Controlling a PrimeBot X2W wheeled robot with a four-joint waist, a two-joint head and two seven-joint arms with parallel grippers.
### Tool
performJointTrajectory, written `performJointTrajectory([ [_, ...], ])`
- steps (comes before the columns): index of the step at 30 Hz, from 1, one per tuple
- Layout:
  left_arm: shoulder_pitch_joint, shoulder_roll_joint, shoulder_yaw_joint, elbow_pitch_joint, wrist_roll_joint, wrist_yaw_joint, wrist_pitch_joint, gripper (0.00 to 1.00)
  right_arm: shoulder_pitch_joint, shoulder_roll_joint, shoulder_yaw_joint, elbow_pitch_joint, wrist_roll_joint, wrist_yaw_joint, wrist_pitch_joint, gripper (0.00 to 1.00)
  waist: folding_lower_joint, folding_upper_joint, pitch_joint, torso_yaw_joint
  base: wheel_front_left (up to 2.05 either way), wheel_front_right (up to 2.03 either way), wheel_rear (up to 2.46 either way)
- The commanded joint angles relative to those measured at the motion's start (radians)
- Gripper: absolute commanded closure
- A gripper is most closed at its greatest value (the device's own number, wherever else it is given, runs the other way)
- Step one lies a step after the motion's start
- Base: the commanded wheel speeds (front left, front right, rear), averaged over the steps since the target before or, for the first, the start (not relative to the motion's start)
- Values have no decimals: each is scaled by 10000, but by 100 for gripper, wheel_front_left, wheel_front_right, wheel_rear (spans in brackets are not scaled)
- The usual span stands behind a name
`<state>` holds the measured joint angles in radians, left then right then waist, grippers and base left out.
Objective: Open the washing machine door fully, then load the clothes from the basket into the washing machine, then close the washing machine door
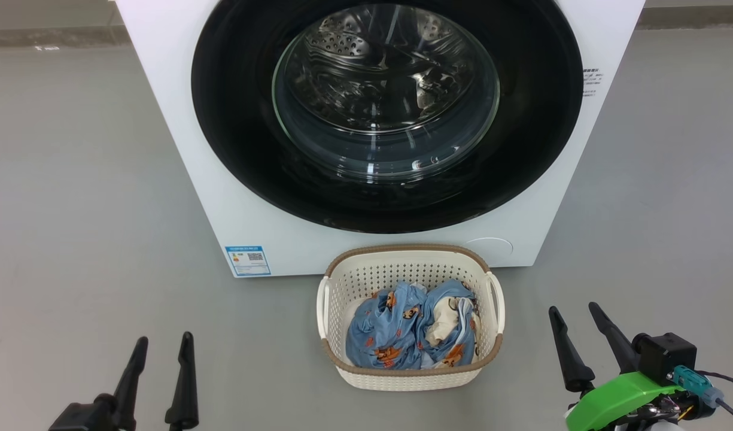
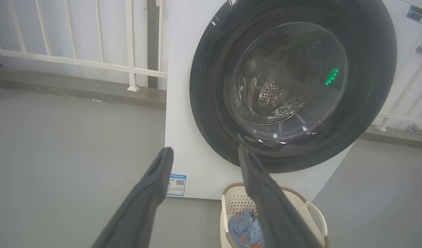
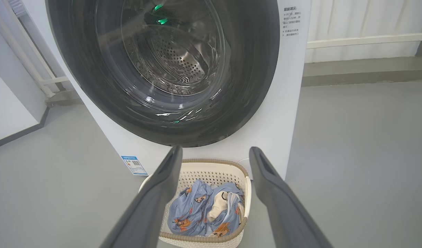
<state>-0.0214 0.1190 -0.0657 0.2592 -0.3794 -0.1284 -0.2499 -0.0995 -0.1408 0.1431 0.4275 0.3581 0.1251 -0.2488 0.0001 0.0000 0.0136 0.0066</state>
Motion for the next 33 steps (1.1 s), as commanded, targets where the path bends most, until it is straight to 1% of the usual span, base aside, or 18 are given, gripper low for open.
performJointTrajectory([
  [1, -457, 150, 356, -142, 119, -23, -118, 0, -161, -62, 135, -252, -109, 56, -130, 0, -1, 0, 1, -5, 0, 0, 0],
  [8, -509, 182, 404, -77, 311, -23, -118, 0, -153, 11, 56, -282, -163, 56, -130, 0, -1, 0, 46, -47, 0, 0, 0],
  [17, -600, 100, 554, -73, 988, -23, -118, 0, -167, 55, -17, -340, -190, 56, -130, 0, -1, 0, 135, -40, 24, 24, -47],
  [23, -729, 108, 634, -81, 1010, -23, -118, 0, -254, 105, -47, -383, -204, 56, -130, 0, -1, 0, 295, -35, 82, 82, -163],
  [33, -893, 181, 651, -81, 965, -23, -118, 0, -386, 190, -97, -410, -247, 56, -130, 0, -1, 0, 510, -76, 121, 121, -242],
])
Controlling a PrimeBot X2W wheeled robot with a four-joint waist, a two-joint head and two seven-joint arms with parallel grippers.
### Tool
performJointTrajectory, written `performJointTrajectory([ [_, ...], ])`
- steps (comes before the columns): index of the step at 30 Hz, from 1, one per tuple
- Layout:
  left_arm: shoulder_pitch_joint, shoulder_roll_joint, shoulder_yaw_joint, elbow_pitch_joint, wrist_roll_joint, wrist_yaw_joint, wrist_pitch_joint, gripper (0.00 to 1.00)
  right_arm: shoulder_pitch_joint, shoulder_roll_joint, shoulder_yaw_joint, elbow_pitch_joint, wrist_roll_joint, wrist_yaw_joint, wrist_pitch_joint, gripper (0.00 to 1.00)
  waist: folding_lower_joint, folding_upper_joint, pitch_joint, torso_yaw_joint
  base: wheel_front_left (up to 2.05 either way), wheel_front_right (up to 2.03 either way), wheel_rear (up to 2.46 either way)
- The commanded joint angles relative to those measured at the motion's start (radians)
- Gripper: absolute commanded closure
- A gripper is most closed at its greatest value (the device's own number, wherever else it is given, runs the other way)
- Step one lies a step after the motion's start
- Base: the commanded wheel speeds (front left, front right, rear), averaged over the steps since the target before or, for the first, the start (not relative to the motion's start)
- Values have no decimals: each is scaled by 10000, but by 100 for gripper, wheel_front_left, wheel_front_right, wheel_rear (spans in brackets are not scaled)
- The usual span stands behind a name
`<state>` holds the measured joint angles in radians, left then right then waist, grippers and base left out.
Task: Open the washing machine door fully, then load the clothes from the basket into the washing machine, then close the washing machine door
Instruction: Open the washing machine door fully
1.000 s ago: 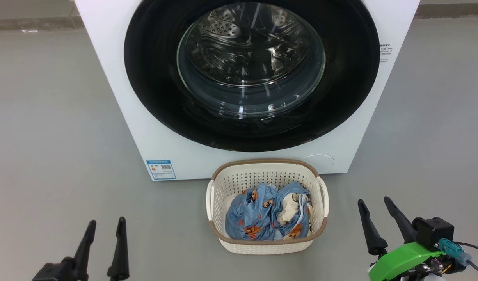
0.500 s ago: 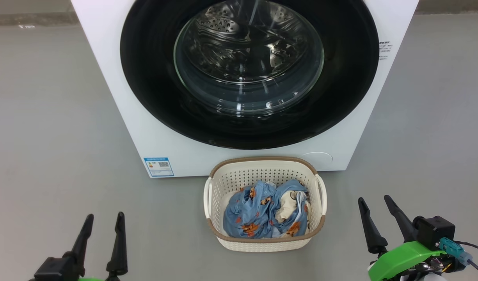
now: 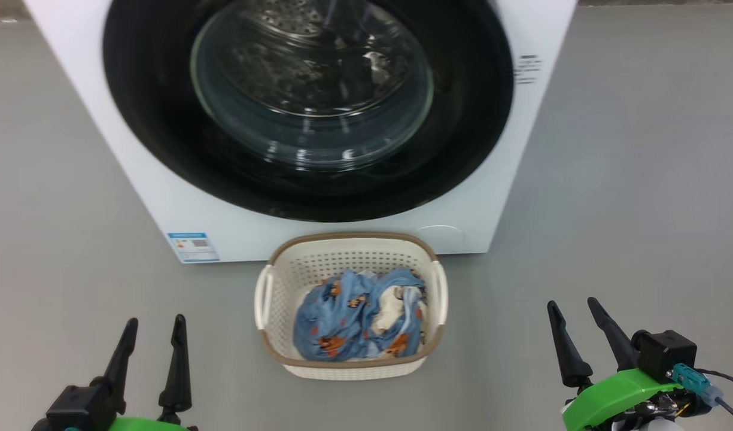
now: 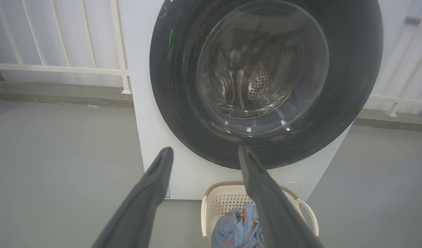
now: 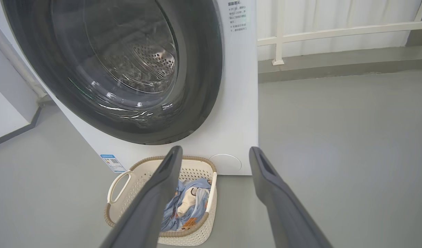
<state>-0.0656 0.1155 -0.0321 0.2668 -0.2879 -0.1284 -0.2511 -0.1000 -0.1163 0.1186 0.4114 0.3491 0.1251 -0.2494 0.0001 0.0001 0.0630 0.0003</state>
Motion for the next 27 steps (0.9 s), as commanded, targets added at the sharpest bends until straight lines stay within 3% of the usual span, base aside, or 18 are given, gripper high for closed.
performJointTrajectory([
  [1, -462, 222, 312, -153, 48, -23, -107, 0, -390, -50, 145, -250, -164, 56, -124, 0, 0, -1, 25, -16, 123, 123, -246],
  [10, -524, 223, 290, -177, 31, -23, -107, 0, -424, -55, 60, -264, -194, 56, -124, 0, 0, -1, 57, -21, 123, 123, -246],
  [16, -507, 211, 237, -353, -567, -23, -107, 0, -452, -15, -130, -330, -303, 56, -124, 0, 0, -1, 100, -19, 106, 106, -211],
  [26, -525, 229, 40, -345, -590, -23, -107, 0, -715, 239, -589, -667, -315, 56, -124, 0, 0, -1, 186, 24, 39, 39, -79],
  [27, -523, 213, 23, -344, -596, -23, -107, 0, -799, 279, -623, -684, -211, 56, -124, 45, 0, -1, 182, 37, 0, 0, 0],
])
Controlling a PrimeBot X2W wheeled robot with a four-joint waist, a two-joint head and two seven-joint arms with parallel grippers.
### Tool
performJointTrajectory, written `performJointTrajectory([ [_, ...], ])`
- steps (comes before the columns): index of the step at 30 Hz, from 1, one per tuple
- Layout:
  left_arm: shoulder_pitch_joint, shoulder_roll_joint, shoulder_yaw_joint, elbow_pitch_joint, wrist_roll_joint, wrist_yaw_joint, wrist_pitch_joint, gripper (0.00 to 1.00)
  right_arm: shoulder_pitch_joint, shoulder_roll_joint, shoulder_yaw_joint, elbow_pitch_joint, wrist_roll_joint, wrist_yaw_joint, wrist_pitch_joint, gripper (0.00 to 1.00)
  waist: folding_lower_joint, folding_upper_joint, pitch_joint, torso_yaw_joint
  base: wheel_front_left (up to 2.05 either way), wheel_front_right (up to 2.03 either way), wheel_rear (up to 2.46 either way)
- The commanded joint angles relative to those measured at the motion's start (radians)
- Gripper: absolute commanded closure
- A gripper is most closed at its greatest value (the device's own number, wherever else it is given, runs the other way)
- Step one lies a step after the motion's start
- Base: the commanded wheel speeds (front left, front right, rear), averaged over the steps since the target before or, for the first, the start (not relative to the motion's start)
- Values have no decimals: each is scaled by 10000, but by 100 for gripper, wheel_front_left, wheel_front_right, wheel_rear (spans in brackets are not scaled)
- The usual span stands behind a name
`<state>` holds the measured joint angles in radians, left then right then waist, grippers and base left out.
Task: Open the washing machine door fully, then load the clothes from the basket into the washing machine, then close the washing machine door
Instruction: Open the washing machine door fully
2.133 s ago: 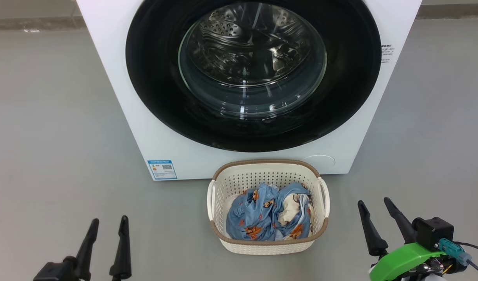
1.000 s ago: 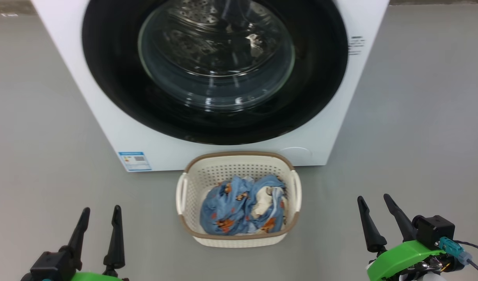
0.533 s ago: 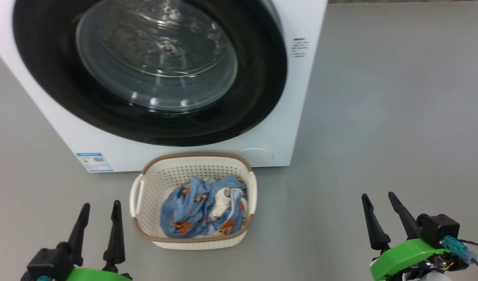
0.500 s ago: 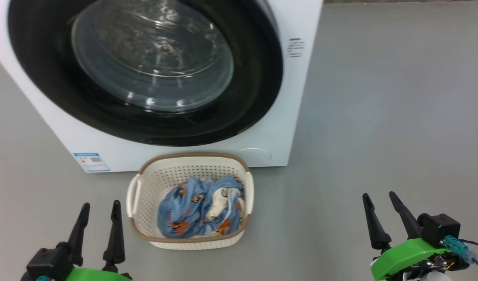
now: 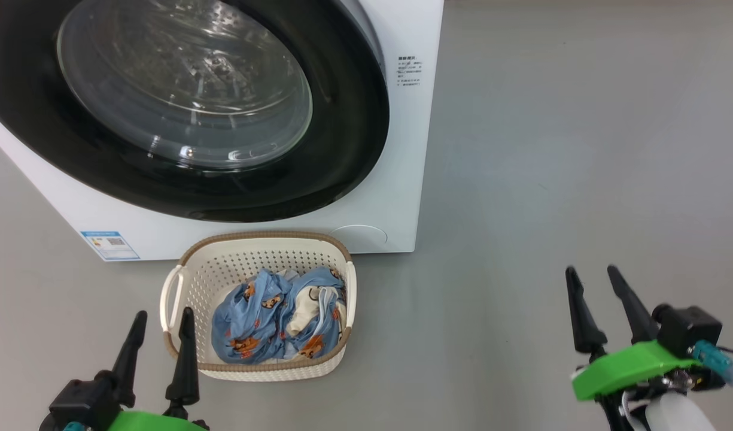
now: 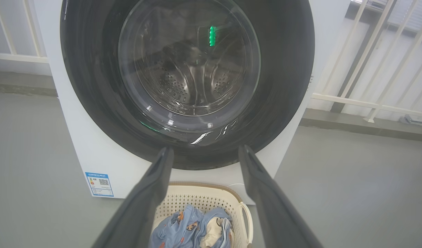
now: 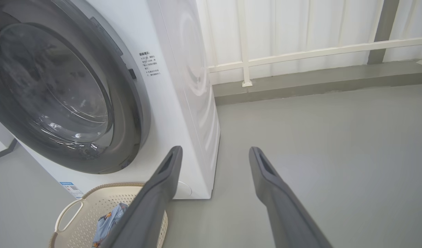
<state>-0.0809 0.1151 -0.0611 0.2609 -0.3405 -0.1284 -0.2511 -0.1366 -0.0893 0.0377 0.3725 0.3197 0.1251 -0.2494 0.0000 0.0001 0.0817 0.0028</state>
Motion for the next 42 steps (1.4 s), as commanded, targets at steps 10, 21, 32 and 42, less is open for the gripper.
performJointTrajectory([
  [10, -308, -42, 173, -391, -112, -23, -107, 0, -1963, 152, 409, -984, 2880, 56, -124, 100, 0, -1, 94, 190, 0, 0, 0],
  [21, -705, -160, -41, -508, -217, -23, -107, 0, -3777, -1280, 1849, -2112, 8890, 56, -124, 100, 0, -1, 773, 754, 0, 0, 0],
  [32, -1375, -231, -476, -651, -343, -23, -107, 0, -5862, -2858, 3083, -2157, 12046, 56, 1045, 100, 0, -1, 1978, 1402, 0, 0, 0],
  [42, -2054, -424, -920, -592, -615, -23, -107, 0, -7286, -3375, 2722, -998, 13999, 56, 4847, 100, 0, -1, 3050, 2323, 0, 0, 0],
])
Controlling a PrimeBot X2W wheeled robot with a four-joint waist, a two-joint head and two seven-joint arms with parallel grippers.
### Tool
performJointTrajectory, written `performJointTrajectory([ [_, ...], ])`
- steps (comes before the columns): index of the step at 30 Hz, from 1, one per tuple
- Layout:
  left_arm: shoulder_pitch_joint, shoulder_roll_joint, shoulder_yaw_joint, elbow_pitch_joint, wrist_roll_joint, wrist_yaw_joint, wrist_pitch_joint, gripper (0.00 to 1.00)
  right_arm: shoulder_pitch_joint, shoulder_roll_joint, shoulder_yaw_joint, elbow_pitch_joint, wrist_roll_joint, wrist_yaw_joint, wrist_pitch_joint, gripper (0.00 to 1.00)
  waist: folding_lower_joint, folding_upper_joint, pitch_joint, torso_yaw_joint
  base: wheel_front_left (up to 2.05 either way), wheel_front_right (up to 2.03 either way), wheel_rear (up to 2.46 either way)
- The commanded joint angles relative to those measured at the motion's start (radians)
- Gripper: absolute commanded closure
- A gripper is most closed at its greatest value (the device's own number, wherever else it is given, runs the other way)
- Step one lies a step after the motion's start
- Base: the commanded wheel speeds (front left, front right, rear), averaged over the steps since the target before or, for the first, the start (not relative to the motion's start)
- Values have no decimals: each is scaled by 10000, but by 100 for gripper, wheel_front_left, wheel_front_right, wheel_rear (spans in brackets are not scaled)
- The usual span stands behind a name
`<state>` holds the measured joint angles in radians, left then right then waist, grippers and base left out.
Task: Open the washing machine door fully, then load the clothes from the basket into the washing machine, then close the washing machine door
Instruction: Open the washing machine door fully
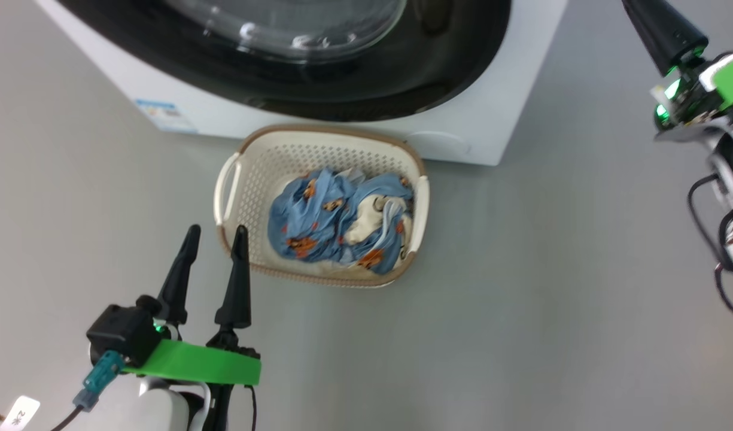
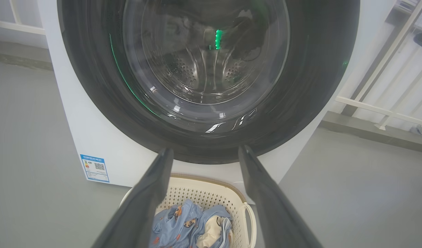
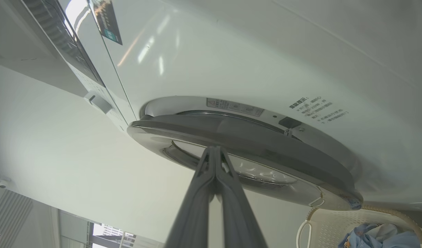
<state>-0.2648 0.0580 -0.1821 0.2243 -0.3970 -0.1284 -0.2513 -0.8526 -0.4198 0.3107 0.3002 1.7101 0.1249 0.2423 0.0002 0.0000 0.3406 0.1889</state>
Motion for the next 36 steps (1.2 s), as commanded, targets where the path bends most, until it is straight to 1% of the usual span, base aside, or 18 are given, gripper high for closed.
performJointTrajectory([
  [1, -262, 129, 263, -221, -70, -23, -105, 0, -261, -90, -118, -124, 166, 58, 218, 100, -2, 0, 544, 541, 0, 0, 0],
  [6, -497, 51, 103, -248, -171, -23, -105, 0, -958, -209, -586, 697, 389, 58, 1470, 100, -2, 0, 955, 906, 0, 0, 0],
  [12, -767, -16, -109, -282, -271, -23, -105, 0, -1824, -214, -710, 1561, 538, 58, 2807, 100, -2, 0, 1396, 1250, 0, 0, 0],
  [14, -872, -34, -212, -292, -310, -23, -105, 0, -2127, -220, -748, 1744, 501, 58, 3068, 100, -2, 0, 1539, 1370, 0, 0, 0],
  [24, -1140, -74, -504, -439, -669, -23, -105, 0, -3256, -104, -713, 2171, -139, 58, 3504, 100, -2, 0, 2112, 1698, 0, 0, 0],
  [31, -1233, -76, -578, -436, -827, -23, -105, 0, -3458, 49, -597, 2254, -437, 58, 3692, 100, -2, 0, 2203, 1784, 0, 0, 0],
  [36, -1204, -76, -616, -375, -887, -23, -105, 0, -3280, 182, -527, 2239, -496, 58, 3978, 100, -2, 0, 2035, 1782, 0, 0, 0],
])
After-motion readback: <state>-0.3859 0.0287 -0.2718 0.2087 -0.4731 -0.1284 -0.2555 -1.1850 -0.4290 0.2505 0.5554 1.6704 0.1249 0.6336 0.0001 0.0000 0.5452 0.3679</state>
